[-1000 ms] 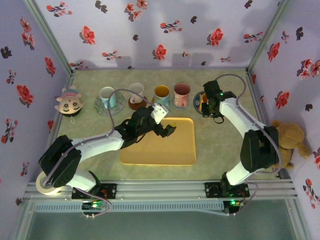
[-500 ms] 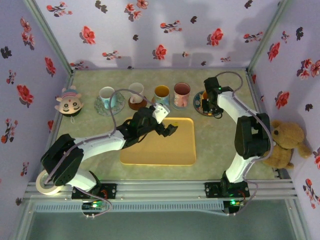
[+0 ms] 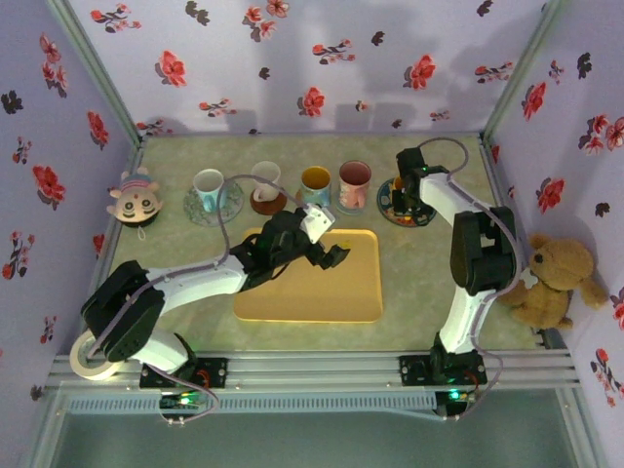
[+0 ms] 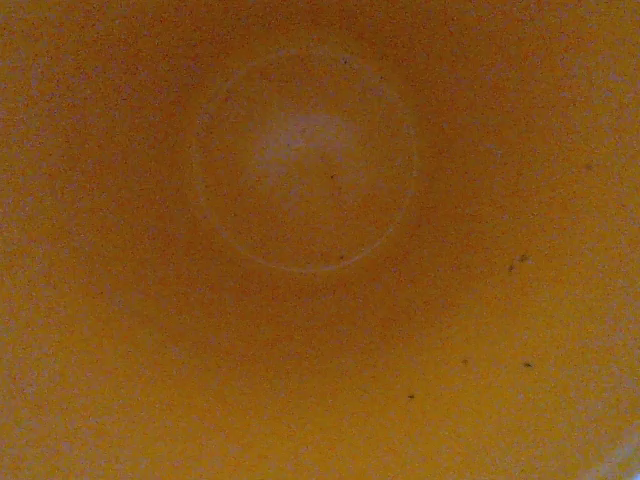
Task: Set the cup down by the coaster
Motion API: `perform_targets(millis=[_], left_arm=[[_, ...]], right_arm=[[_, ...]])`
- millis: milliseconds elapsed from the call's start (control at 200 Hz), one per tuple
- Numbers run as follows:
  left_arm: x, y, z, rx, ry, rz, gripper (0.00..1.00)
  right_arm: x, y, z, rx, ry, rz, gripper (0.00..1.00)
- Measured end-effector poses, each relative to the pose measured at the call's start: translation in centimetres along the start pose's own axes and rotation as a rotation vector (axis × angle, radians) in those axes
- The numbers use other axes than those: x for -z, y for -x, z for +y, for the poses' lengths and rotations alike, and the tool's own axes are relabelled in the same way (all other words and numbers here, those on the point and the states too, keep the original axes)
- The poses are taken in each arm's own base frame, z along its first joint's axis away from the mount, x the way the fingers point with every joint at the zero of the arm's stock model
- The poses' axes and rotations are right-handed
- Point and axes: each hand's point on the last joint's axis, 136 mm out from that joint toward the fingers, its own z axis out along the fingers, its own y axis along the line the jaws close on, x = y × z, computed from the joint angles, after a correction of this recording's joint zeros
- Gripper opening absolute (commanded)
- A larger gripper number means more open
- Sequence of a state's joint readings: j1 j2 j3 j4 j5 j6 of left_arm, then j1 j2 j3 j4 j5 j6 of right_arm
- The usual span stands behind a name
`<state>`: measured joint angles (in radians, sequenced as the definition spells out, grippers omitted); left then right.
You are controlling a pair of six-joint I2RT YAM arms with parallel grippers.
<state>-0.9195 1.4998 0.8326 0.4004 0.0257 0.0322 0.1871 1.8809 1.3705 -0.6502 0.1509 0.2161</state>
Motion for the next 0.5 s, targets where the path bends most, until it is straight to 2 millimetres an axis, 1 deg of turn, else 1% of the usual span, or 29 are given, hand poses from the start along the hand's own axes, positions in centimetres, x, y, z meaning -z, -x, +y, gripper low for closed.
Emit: perform_targets(millis=[165, 305, 445, 475, 500], left_arm=[[0.0, 0.1, -0.1, -0.001, -0.002, 0.002, 1.0], [0.0, 0.1, -0.2, -0.001, -0.005, 0.006, 1.0], [-0.1, 0.1, -0.3, -0.002, -0.006, 0.011, 1.0], [-0.2, 0.2, -0.3, -0.002, -0.006, 0.012, 1.0], [-0.2, 0.3, -0.3, -0.002, -0.006, 0.011, 1.0]], right_arm=[[-0.3, 0.4, -0.4, -0.012, -0.004, -0.012, 0.0], [-1.1, 0.5, -0.9, -0.023, -0.013, -0.007, 0.0], [-1.2, 0.8, -0.8, -0.025, -0.011, -0.017, 0.0], [-1.2, 0.8, -0.8, -0.025, -0.011, -0.018, 0.04], [-1.2, 0.8, -0.8, -0.025, -0.01, -0.019, 0.08]])
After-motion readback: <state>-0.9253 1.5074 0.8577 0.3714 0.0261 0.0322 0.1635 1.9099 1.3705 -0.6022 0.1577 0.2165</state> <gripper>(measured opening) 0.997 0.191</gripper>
